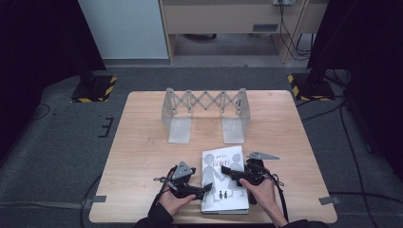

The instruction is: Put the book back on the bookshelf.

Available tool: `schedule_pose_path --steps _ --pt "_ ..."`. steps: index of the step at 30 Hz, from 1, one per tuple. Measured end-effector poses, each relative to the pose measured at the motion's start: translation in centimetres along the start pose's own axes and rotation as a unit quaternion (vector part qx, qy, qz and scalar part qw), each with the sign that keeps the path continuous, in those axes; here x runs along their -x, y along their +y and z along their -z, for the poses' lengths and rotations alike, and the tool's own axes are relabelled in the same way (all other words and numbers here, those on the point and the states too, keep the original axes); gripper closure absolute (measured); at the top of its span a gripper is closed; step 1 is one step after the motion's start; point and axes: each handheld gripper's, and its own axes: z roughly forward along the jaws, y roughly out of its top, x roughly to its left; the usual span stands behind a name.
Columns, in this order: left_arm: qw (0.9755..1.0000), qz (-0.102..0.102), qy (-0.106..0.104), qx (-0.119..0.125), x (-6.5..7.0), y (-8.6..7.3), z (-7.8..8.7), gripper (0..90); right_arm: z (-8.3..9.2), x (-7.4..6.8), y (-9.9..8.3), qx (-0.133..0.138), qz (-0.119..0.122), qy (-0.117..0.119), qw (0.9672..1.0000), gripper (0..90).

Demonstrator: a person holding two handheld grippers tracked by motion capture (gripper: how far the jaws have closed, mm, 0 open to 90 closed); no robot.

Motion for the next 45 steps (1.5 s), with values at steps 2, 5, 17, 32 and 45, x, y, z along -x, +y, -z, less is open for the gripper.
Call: schedule_pose_path --steps 2,5,17,32,45 --pt "1.0 0.0 0.0 0.0 0.0 0.0 0.0 6.4 0.1 0.1 0.1 -0.003 -0.015 0.002 0.9999 51.2" --pt "1.0 -0.001 0.0 -0.001 0.0 0.0 0.0 6.5 0.2 0.2 0.2 -0.001 -0.028 0.002 0.9996 57.1" --pt "0.9998 0.012 -0.012 0.011 -0.2 0.1 0.1 11.2 0.6 -0.5 0.9 0.005 -0.039 -0.004 0.9992 65.7" --pt "0.9979 0.035 -0.046 0.029 -0.4 0.0 -0.5 4.5 1.4 -1.2 1.7 0.031 -0.04 0.027 0.9984 74.9" --pt "0.9976 0.022 -0.055 0.034 0.2 0.1 -0.7 0.0 1.9 -1.5 2.0 0.04 -0.028 0.04 0.998 78.3"
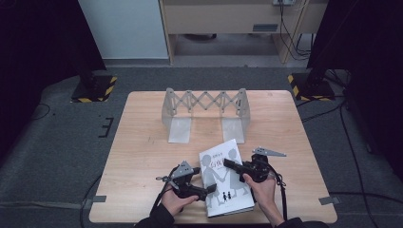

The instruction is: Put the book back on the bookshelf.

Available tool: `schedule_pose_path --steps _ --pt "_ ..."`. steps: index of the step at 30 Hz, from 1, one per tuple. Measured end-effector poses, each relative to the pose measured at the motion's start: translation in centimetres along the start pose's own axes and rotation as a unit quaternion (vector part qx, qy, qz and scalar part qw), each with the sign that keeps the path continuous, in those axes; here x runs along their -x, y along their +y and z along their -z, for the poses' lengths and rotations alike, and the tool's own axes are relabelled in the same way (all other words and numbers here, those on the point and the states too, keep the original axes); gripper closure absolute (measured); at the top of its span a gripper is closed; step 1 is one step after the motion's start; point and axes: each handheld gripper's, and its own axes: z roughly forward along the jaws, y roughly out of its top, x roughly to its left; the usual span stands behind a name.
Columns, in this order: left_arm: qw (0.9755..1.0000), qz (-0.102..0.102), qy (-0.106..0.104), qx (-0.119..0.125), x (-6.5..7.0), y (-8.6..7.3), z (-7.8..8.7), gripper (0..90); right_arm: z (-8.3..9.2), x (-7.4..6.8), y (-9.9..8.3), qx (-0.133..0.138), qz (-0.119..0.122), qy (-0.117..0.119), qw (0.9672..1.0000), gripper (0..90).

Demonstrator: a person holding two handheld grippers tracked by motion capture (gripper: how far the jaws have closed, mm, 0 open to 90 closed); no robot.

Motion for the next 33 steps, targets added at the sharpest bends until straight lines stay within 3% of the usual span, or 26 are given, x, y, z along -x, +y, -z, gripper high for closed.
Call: schedule_pose_path --steps 2,10,13,17,22,26,33 --pt "1.0 -0.001 -0.002 0.0 -0.1 0.0 0.1 0.0 0.1 -0.1 0.1 0.002 0.006 0.003 1.0 79.0" --pt "0.9995 0.029 -0.015 -0.002 -0.2 -0.1 0.3 0.0 0.8 -0.7 0.5 0.017 0.035 0.022 0.999 80.9" --pt "0.9987 0.045 -0.022 -0.003 -0.3 -0.2 0.2 0.0 0.8 -0.7 0.5 0.018 0.035 0.029 0.9988 81.1" --pt "0.9987 0.043 -0.027 -0.001 -0.3 -0.2 0.3 0.0 1.0 -0.8 0.5 0.02 0.04 0.033 0.9985 81.4" --pt "0.9969 0.062 -0.049 -0.006 -0.6 -0.3 0.2 0.0 1.2 -1.0 0.7 0.022 0.05 0.047 0.9974 81.8" --pt "0.9951 0.064 -0.075 -0.012 -0.7 -0.4 0.2 0.0 1.2 -1.2 0.7 0.021 0.057 0.065 0.996 82.1" --pt "0.9939 0.078 -0.077 -0.015 -1.0 -0.6 -0.2 0.0 0.7 -0.4 0.6 0.018 0.037 0.063 0.9972 81.3"
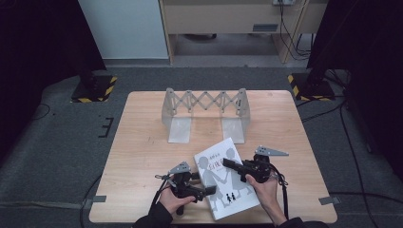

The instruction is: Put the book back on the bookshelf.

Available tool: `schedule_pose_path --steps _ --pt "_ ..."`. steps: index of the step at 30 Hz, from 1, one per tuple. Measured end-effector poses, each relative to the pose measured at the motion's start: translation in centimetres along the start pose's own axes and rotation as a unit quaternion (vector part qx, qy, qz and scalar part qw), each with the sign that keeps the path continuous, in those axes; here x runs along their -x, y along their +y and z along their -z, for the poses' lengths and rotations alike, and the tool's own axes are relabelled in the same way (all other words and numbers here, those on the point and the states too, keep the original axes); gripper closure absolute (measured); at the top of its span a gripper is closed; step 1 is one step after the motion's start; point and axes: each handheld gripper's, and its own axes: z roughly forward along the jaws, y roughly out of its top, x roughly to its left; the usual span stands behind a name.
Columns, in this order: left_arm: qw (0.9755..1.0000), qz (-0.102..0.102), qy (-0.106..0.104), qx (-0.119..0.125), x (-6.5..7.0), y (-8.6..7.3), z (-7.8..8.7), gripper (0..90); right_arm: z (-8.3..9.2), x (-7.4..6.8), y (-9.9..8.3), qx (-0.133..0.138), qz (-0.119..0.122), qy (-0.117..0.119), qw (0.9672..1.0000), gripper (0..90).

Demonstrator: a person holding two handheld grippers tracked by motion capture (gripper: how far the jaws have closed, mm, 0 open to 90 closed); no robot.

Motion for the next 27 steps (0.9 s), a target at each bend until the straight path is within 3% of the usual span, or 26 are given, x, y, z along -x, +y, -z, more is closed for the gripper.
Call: schedule_pose_path --steps 12,14,20,27 --pt "0.9995 0.03 0.002 -0.013 -0.6 -0.2 -0.6 0.0 -0.7 1.0 -0.6 -0.023 0.031 -0.045 0.9983 68.1" --pt "0.9989 0.042 0.001 -0.02 -0.8 -0.3 -0.7 0.0 -0.8 1.2 -0.8 -0.032 0.04 -0.055 0.9971 64.6" --pt "0.9989 0.043 0.005 -0.02 -0.7 -0.3 -0.7 0.4 -0.8 1.3 -0.9 -0.04 0.06 -0.075 0.9946 57.0" --pt "0.9987 0.046 0.008 -0.018 -0.7 -0.3 -0.8 1.6 -0.6 1.6 -1.3 -0.046 0.086 -0.112 0.9889 41.7"
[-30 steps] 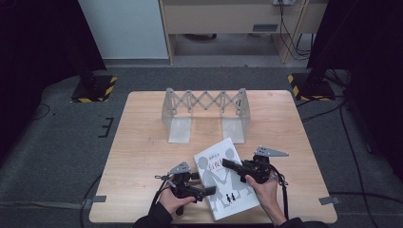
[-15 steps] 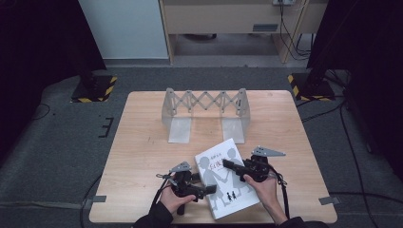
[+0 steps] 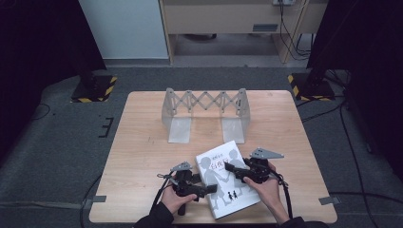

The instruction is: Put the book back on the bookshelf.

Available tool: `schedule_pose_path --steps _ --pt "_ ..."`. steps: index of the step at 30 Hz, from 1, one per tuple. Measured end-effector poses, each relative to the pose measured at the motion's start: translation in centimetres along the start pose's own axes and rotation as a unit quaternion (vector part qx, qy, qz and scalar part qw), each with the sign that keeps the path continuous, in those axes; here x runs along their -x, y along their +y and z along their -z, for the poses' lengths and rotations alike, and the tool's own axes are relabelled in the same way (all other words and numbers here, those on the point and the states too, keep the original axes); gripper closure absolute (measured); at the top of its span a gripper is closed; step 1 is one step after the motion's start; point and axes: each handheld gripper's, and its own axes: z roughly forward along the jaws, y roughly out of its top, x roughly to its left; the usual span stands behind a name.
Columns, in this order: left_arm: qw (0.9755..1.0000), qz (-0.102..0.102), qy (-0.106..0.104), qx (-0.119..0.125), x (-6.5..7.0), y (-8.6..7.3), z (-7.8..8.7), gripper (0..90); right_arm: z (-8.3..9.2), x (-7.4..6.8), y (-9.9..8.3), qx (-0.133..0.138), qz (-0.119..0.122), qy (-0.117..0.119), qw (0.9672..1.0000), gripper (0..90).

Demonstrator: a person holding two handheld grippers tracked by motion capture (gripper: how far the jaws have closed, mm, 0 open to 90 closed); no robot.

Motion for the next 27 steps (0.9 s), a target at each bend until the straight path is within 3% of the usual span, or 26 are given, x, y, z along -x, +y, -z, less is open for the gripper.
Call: schedule_pose_path --steps 2,8,13,17,27 --pt "1.0 0.0 0.003 0.0 0.0 0.0 0.0 2.5 0.1 0.2 -0.2 -0.009 0.014 -0.018 0.9997 37.4" --pt "0.9999 0.0 0.01 0.001 0.0 0.0 0.0 5.1 0.2 1.0 -0.9 -0.027 0.007 -0.03 0.9992 33.9" --pt "0.9999 -0.002 0.015 0.0 0.1 0.0 0.0 6.2 0.1 1.6 -1.5 -0.04 -0.009 -0.027 0.9988 32.3" --pt "0.9999 0.0 0.016 0.002 0.1 0.0 0.0 6.3 0.4 1.8 -1.7 -0.046 -0.004 -0.029 0.9985 31.4" --pt "0.9999 0.002 0.016 0.004 0.1 0.0 0.0 6.2 0.6 2.3 -2.0 -0.053 -0.02 -0.023 0.9981 27.9"
